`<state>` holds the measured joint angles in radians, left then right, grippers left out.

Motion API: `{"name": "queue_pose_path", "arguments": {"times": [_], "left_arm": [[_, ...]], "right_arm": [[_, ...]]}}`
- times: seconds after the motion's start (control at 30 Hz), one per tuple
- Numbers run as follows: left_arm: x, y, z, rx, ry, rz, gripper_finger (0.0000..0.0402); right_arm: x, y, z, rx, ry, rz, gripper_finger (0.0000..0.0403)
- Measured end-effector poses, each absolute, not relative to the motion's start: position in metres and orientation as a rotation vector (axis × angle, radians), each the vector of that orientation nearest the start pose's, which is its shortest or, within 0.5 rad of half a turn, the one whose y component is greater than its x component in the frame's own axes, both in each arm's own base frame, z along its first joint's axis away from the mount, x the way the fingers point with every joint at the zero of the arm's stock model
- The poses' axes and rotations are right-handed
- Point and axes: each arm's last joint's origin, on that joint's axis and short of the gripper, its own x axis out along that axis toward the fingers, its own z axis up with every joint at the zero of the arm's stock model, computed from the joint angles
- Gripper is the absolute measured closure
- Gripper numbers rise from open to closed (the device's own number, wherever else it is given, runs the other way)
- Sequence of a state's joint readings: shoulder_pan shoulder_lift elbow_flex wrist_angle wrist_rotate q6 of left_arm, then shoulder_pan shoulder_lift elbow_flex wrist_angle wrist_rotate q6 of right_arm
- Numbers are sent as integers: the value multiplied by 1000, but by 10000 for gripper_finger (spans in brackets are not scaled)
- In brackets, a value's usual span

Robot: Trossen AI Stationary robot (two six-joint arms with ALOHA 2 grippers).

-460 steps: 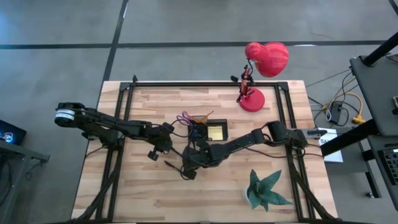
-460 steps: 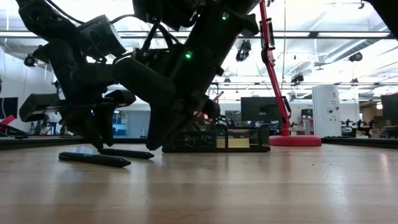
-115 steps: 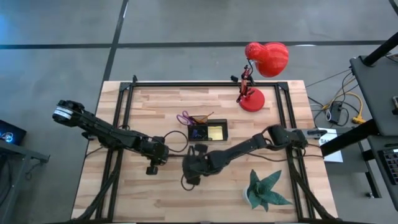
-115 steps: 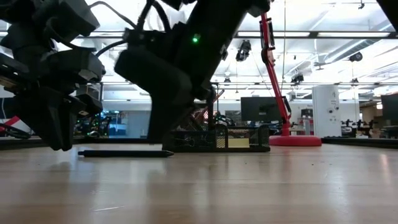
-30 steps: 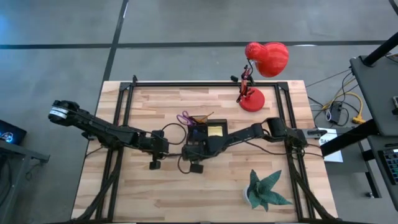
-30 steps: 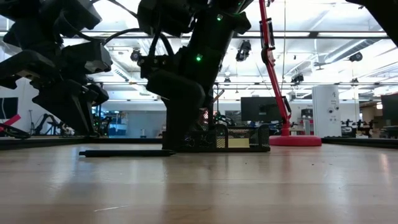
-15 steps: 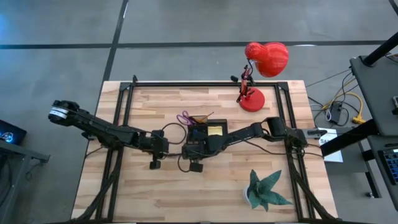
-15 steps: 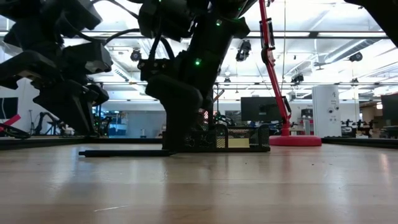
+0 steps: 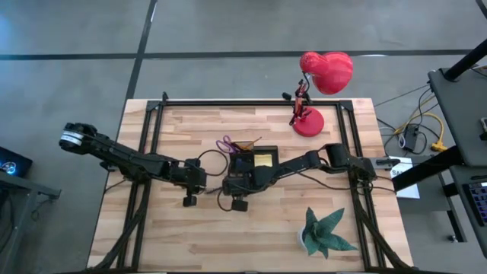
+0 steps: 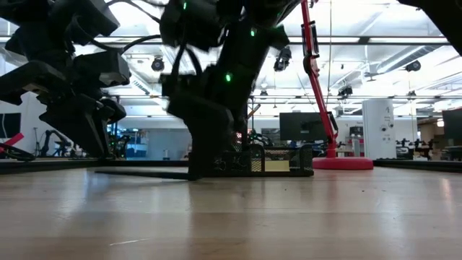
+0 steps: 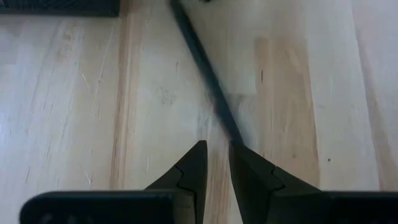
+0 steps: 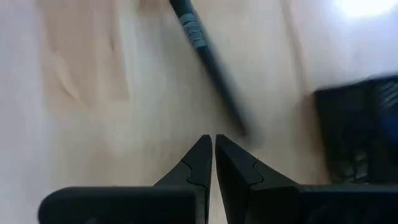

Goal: Pick and place office supplies into organizer
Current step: Put the black pen into the black desk organizer

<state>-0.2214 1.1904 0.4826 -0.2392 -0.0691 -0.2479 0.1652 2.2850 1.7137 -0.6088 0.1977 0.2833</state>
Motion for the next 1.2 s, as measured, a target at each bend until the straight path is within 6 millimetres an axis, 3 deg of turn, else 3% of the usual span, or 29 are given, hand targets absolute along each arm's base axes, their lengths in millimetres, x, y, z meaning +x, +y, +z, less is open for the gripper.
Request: {"name": "queue_pose_path", "arguments": {"times": [0.33,0.6,0.93,1.2], "left_arm": [[196,-43,155,-90,981,-29,350],[197,-43,155,-90,981,-29,350],[197,-43,155,-99,978,-25,350],[197,-43,155,-100,978,-25,350]], "right_arm": [[463,71,132,30,1136,-184,390],[462,67,163,-92,1066,-157,390],[464,54,142,-64,1127,-122,390],[463,53,140,-63,1135,-123,390]]}}
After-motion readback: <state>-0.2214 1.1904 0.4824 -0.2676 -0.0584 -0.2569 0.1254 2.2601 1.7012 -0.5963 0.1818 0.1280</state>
